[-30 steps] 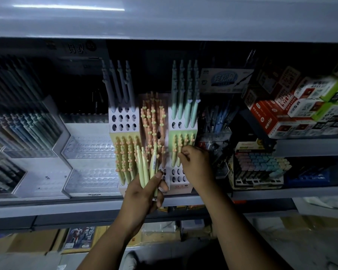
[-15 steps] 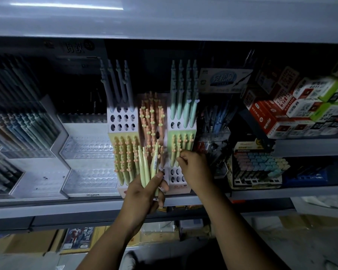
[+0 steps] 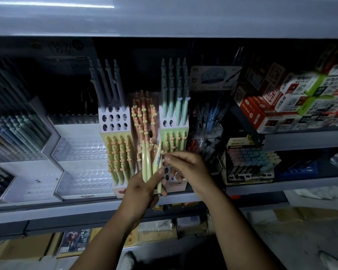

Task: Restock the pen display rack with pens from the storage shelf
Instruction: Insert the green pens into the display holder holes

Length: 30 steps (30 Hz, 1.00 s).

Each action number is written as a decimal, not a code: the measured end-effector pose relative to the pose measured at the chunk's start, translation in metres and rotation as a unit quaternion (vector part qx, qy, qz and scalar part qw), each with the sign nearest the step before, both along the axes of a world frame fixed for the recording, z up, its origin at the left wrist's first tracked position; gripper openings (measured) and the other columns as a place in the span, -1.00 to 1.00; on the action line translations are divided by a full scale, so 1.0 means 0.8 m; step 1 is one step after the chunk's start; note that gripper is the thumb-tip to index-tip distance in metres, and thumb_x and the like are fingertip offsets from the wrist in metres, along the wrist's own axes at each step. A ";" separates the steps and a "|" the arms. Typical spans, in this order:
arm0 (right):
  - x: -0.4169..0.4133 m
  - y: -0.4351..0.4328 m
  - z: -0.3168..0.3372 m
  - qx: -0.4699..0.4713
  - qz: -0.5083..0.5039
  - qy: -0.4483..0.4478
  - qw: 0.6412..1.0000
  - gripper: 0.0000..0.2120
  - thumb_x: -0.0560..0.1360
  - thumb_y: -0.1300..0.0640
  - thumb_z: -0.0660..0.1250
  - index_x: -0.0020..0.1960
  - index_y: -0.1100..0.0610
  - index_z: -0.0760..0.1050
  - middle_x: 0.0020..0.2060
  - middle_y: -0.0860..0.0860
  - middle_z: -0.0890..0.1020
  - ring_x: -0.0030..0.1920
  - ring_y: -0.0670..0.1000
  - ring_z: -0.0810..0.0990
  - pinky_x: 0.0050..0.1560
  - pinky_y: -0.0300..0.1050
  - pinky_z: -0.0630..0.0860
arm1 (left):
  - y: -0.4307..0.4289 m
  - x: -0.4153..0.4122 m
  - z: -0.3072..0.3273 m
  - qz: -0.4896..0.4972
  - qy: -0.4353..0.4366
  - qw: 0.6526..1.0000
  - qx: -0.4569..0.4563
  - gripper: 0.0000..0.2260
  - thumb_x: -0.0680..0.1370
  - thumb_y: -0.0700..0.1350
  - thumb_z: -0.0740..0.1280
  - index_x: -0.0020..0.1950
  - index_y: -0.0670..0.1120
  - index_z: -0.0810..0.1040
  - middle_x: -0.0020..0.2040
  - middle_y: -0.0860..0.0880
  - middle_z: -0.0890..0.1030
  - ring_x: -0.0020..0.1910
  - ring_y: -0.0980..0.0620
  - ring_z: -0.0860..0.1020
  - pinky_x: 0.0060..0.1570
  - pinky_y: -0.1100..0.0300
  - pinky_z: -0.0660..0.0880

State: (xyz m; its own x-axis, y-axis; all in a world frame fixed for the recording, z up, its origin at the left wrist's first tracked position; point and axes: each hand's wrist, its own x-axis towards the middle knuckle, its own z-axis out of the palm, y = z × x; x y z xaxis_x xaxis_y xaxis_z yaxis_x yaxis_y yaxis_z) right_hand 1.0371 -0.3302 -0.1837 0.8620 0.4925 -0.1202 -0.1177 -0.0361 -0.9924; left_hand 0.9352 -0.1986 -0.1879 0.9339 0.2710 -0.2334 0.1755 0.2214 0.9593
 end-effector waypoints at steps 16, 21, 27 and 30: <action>0.000 -0.009 -0.007 0.075 -0.002 0.025 0.997 -0.93 0.59 0.21 0.38 0.04 0.19 0.62 -0.31 0.06 0.61 -0.31 0.04 0.54 -0.33 -0.11 0.46 | -0.009 -0.010 -0.003 0.012 -0.012 1.000 -0.009 -0.72 0.69 -0.11 0.26 0.14 -0.35 0.56 -0.24 -0.23 0.69 -0.64 0.12 0.42 -0.58 0.26 0.18; -0.001 -0.007 -0.006 0.103 0.005 0.030 0.994 -0.91 0.62 0.25 0.33 0.03 0.23 0.61 -0.32 0.10 0.60 -0.29 0.10 0.54 -0.32 -0.08 0.50 | -0.009 -0.008 -0.005 0.024 -0.018 0.999 0.010 -0.70 0.67 -0.10 0.28 0.12 -0.38 0.55 -0.39 -0.09 0.63 -0.64 0.09 0.32 -0.56 0.27 0.19; 0.006 -0.006 -0.009 0.092 -0.017 -0.014 0.995 -0.91 0.59 0.24 0.38 0.03 0.22 0.65 -0.30 0.18 0.61 -0.32 0.12 0.54 -0.32 -0.05 0.50 | -0.011 -0.005 -0.002 0.030 -0.022 0.999 0.025 -0.77 0.67 -0.10 0.29 0.05 -0.27 0.58 -0.43 -0.09 0.60 -0.64 0.07 0.30 -0.57 0.27 0.21; 0.017 -0.011 -0.006 0.109 -0.080 -0.031 0.990 -0.90 0.59 0.28 0.37 0.03 0.19 0.66 -0.28 0.11 0.65 -0.30 0.05 0.59 -0.27 -0.05 0.56 | -0.004 -0.007 -0.009 0.047 -0.005 0.998 0.034 -0.68 0.65 0.02 0.32 -0.06 -0.22 0.67 -0.50 -0.17 0.48 -0.60 0.01 0.24 -0.55 0.24 0.21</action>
